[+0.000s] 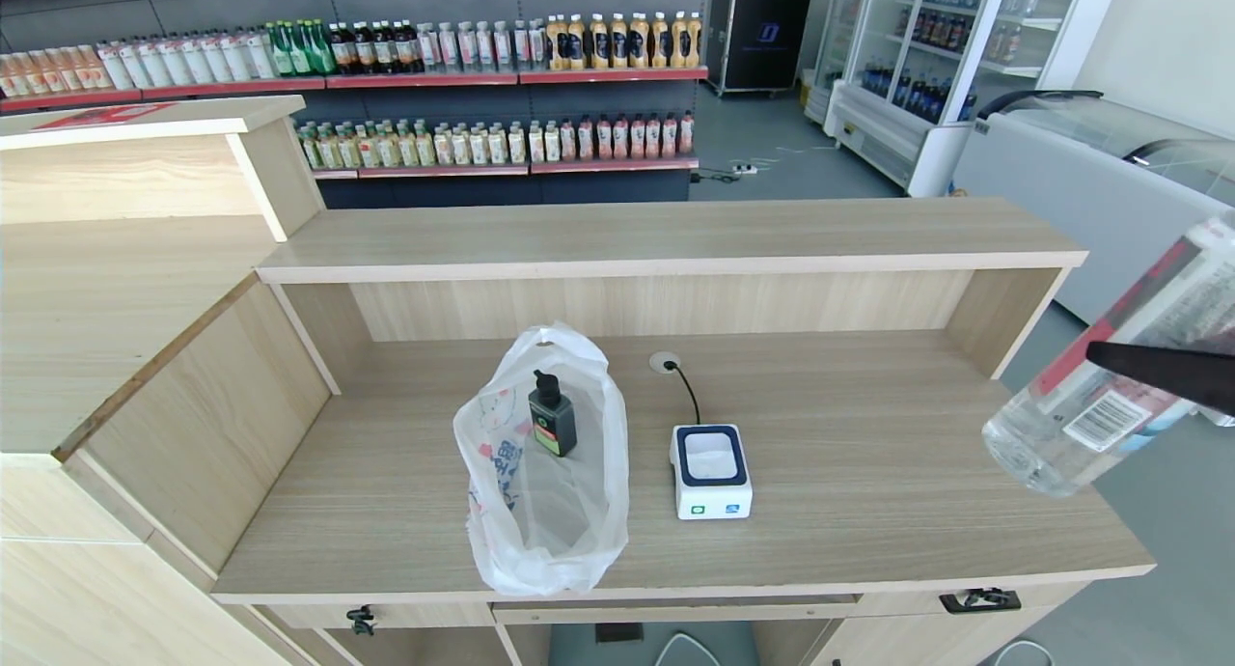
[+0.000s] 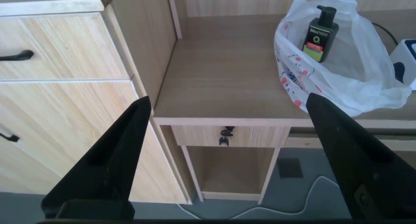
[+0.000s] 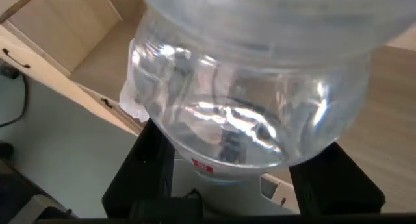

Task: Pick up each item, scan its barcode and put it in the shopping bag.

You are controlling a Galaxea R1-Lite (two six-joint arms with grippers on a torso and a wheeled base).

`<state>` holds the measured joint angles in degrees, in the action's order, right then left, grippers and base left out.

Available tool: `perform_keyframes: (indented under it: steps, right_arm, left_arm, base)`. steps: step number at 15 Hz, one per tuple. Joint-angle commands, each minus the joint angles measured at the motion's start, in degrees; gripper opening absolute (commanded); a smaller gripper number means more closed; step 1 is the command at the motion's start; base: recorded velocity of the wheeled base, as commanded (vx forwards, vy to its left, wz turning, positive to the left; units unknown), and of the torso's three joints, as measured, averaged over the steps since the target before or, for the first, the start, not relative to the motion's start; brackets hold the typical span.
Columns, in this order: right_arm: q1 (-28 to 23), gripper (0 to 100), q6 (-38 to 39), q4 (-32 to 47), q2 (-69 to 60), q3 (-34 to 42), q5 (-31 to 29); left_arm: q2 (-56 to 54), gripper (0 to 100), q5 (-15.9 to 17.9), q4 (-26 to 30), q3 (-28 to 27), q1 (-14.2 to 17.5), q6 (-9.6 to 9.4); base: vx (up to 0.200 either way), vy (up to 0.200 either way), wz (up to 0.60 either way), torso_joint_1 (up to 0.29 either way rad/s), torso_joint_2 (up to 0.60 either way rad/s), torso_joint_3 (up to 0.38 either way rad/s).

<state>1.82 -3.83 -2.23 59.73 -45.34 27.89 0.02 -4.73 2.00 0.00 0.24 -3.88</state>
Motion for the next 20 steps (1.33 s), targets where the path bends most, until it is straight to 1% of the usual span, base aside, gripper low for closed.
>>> perform_keyframes:
  steps: [1, 2, 4, 7, 9, 10, 12, 14, 20]
  right_arm:
    - [-13.24, 0, -8.04, -12.01, 11.19, 9.39, -0.91]
    - [-15.88, 0, -11.03, -15.52, 14.27, 10.80, -0.91]
    - [-18.16, 0, -15.07, -22.91, 19.46, 11.24, -2.40]
    - [-18.34, 0, -15.60, -33.72, 25.70, 11.15, -8.12]
    - [-18.34, 0, -19.73, -38.11, 29.21, 11.15, -9.44]
    - [-18.34, 0, -22.36, -39.43, 30.27, 11.15, -9.52]
    - [-17.90, 0, -25.00, -40.04, 30.53, 11.32, -9.44]
    - [-17.02, 0, -25.70, -39.96, 30.00, 11.24, -9.44]
    - [-13.77, 0, -28.08, -40.13, 30.00, 10.80, -9.44]
  left_arm:
    - [-0.02, 100, -0.02, 0.02, 0.00, 0.02, 0.01]
    - [-0.02, 100, -0.02, 0.02, 0.00, 0.02, 0.01]
    - [-0.02, 100, -0.02, 0.02, 0.00, 0.02, 0.01]
    - [-0.02, 100, -0.02, 0.02, 0.00, 0.02, 0.01]
    - [-0.02, 100, -0.02, 0.02, 0.00, 0.02, 0.01]
    - [-0.02, 100, -0.02, 0.02, 0.00, 0.02, 0.01]
    - [-0.02, 100, -0.02, 0.02, 0.00, 0.02, 0.01]
    - [-0.02, 100, -0.02, 0.02, 0.00, 0.02, 0.01]
    - [-0.02, 100, -0.02, 0.02, 0.00, 0.02, 0.01]
  base:
    - [0.000, 0.000, 0.00, 0.000, 0.00, 0.000]
    - [0.000, 0.000, 0.00, 0.000, 0.00, 0.000]
    - [0.000, 0.000, 0.00, 0.000, 0.00, 0.000]
    - [0.000, 0.000, 0.00, 0.000, 0.00, 0.000]
    - [0.000, 0.000, 0.00, 0.000, 0.00, 0.000]
    - [0.000, 0.000, 0.00, 0.000, 0.00, 0.000]
    - [0.000, 0.000, 0.00, 0.000, 0.00, 0.000]
    - [0.000, 0.000, 0.00, 0.000, 0.00, 0.000]
    - [0.000, 0.000, 0.60, 0.002, 0.00, -0.002]
